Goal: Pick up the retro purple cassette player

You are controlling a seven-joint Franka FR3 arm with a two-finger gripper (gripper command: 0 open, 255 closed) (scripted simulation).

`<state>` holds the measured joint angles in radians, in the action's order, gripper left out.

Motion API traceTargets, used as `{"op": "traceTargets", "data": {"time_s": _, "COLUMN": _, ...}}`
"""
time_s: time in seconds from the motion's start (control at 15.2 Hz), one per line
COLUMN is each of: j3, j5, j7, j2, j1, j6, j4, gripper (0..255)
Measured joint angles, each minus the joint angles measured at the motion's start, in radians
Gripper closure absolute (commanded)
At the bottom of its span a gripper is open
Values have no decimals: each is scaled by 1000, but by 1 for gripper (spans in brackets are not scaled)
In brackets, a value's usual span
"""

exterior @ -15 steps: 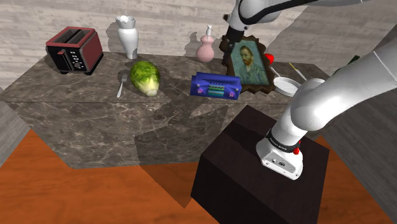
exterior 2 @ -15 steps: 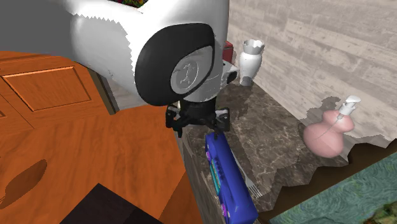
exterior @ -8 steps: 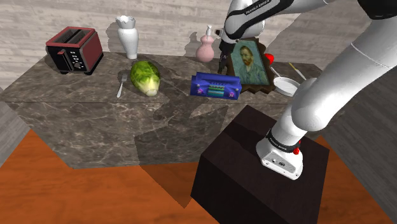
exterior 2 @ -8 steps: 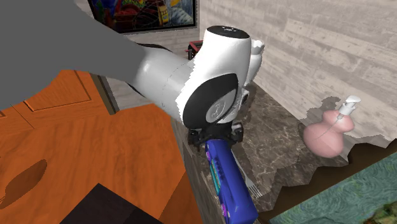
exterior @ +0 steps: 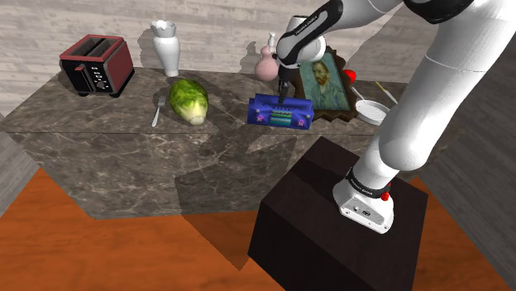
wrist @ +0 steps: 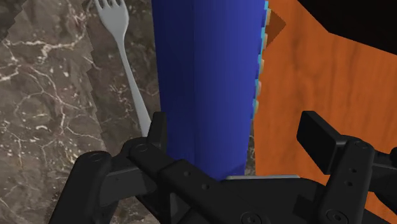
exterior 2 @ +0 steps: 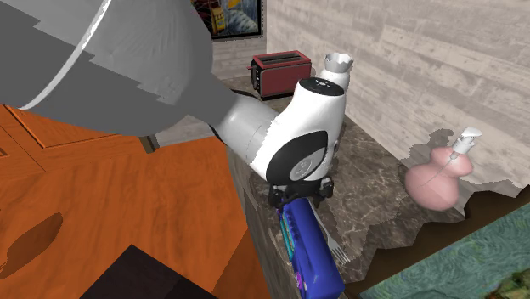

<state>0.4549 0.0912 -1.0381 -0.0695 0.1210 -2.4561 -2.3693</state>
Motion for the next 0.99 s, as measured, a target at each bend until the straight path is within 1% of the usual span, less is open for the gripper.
{"op": "traceTargets", "data": {"time_s": 0.33, "j3": -10, "j5": 50, "j7": -38, "j2": -59, "j1": -5, "j6": -65, "j4": -14, "gripper": 0}}
{"op": "traceTargets", "data": {"time_s": 0.4, "j3": -12, "j5": 54, "j7": -41, "j2": -65, "j1": -5, "j6": -70, "j4": -14, "gripper": 255}}
{"op": "traceTargets", "data": {"time_s": 0.99, "j3": -13, "j5": 58, "j7": -43, "j2": -68, "j1": -6, "j6": -73, "j4": -13, "gripper": 255}}
